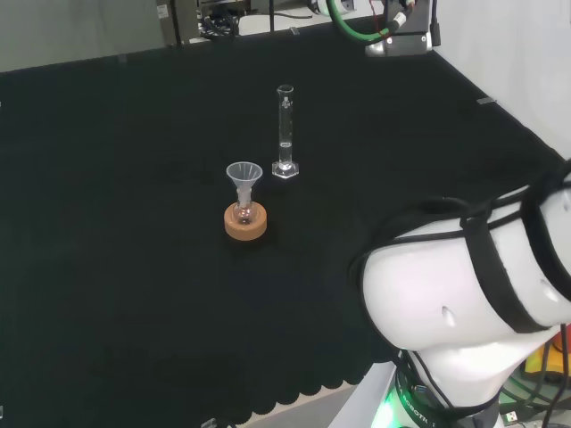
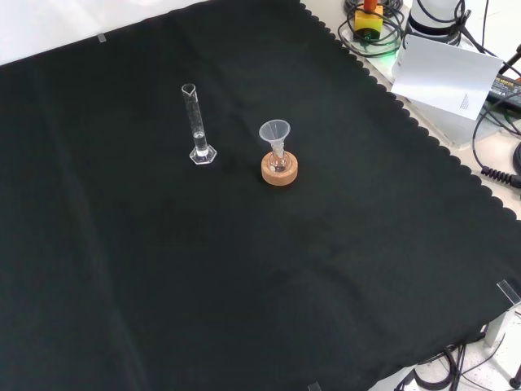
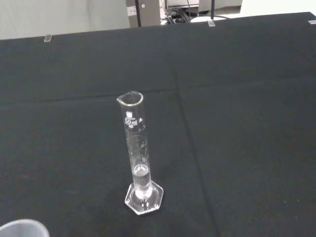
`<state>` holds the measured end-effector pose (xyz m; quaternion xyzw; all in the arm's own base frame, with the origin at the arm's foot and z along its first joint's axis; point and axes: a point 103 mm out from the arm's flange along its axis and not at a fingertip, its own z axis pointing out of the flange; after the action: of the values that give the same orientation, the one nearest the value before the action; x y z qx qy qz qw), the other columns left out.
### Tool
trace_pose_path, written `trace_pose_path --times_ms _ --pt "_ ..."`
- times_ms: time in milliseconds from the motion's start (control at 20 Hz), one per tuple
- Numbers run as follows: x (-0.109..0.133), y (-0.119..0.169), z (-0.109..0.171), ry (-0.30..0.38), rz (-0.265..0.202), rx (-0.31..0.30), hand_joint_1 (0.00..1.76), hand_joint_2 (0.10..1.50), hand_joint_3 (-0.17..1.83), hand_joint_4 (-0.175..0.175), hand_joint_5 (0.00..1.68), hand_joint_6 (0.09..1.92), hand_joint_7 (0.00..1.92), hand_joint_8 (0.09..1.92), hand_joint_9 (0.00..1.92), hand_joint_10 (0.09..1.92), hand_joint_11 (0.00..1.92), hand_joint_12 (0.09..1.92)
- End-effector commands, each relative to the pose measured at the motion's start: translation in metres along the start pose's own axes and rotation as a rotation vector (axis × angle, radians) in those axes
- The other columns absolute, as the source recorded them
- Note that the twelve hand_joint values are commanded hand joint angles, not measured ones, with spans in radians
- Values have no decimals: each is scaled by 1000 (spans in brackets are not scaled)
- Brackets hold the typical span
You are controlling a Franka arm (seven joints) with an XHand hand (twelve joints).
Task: Pick up the graduated cylinder.
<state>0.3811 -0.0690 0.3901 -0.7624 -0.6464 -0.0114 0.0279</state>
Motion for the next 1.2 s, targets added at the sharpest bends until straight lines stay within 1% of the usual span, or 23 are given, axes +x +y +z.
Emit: trace_pose_path --times_ms 50,150,300,400,450,500,550,650,800,950,1100,1200 --pt "-35 61 57 72 -49 8 218 1152 278 -14 256 87 125 569 339 656 138 1370" --pt "-37 72 71 87 -64 21 238 1139 273 -15 258 87 126 572 342 653 139 1369" --pt "-38 83 89 111 -92 12 274 1115 264 -16 261 87 137 581 365 657 144 1371" --pt "-37 88 102 132 -109 23 303 1096 258 -16 267 87 164 596 396 661 155 1373" --pt "-37 91 108 151 -116 32 319 1085 255 -17 270 87 176 603 410 661 158 1373" --pt "-36 93 113 187 -122 34 332 1076 253 -17 273 87 186 609 421 660 162 1374" --pt "-34 95 119 211 -133 27 341 1070 252 -17 276 87 194 613 430 660 164 1374" --pt "-30 98 131 226 -154 30 360 1055 248 -16 289 87 210 623 450 661 172 1376" --pt "-27 102 145 238 -170 41 393 1031 243 -16 301 87 224 634 466 657 180 1377" --pt "-26 106 155 251 -185 50 413 1019 242 -16 303 87 188 624 428 640 178 1375" --pt "-26 110 166 272 -207 37 436 1003 239 -15 295 87 161 618 404 636 164 1373" --pt "-26 113 174 292 -220 31 453 993 238 -15 293 87 177 628 419 645 163 1375"
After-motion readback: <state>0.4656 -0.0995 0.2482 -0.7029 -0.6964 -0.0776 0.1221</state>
